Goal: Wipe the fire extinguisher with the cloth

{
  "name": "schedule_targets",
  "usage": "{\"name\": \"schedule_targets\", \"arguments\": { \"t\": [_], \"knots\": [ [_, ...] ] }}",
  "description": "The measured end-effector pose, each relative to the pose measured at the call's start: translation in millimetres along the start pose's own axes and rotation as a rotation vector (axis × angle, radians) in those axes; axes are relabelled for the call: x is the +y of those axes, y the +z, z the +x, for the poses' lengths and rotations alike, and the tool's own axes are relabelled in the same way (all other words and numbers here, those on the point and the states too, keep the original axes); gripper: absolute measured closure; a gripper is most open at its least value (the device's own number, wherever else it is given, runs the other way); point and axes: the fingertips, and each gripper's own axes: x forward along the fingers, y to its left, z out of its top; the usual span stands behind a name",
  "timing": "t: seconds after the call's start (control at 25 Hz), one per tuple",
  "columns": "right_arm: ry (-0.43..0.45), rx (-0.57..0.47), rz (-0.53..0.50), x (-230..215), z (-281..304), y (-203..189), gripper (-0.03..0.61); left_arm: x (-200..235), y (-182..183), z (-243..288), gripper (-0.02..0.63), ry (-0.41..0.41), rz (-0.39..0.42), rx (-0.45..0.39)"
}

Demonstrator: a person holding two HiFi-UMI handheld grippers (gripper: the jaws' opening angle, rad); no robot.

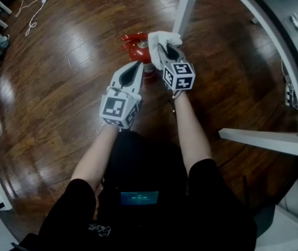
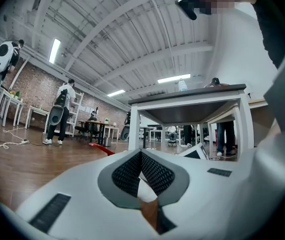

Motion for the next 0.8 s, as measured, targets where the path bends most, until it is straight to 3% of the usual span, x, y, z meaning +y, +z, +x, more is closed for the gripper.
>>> {"name": "schedule_targets", "arguments": {
  "t": [0.12, 0.32, 0.4, 0.48, 0.6, 0.68, 0.8],
  "knots": [
    [-0.045, 0.042, 0.06, -21.0, 0.1, -39.5, 0.504, 1.9, 0.5, 2.4, 0.614, -0.004, 0.008, -0.007],
    [-0.083, 0.253, 0.152, -25.3, 7.1, -157.1, 0.505, -2.8, -6.8, 0.2, 0.614, -0.015, 0.022, 0.02],
    [-0.076, 0.347, 0.141, -21.3, 4.9, -194.7, 0.505, -5.3, -5.7, 1.0, 0.614, -0.025, 0.031, 0.02],
    [-0.072, 0.378, 0.129, -20.8, -2.3, -211.4, 0.504, -3.5, -5.1, 0.4, 0.614, -0.019, 0.033, 0.024],
    [-0.122, 0.209, 0.186, -40.5, -22.9, -166.5, 0.503, 2.4, -2.8, -1.7, 0.614, 0.005, 0.029, 0.024],
    [-0.114, 0.016, 0.213, -48.4, -40.0, -99.6, 0.503, 5.1, -5.9, -2.9, 0.614, 0.01, 0.012, 0.015],
    [-0.031, -0.21, 0.198, -33.6, -58.8, -3.5, 0.503, 8.1, -3.6, -1.0, 0.614, 0.032, -0.001, 0.019]
  ]
}}
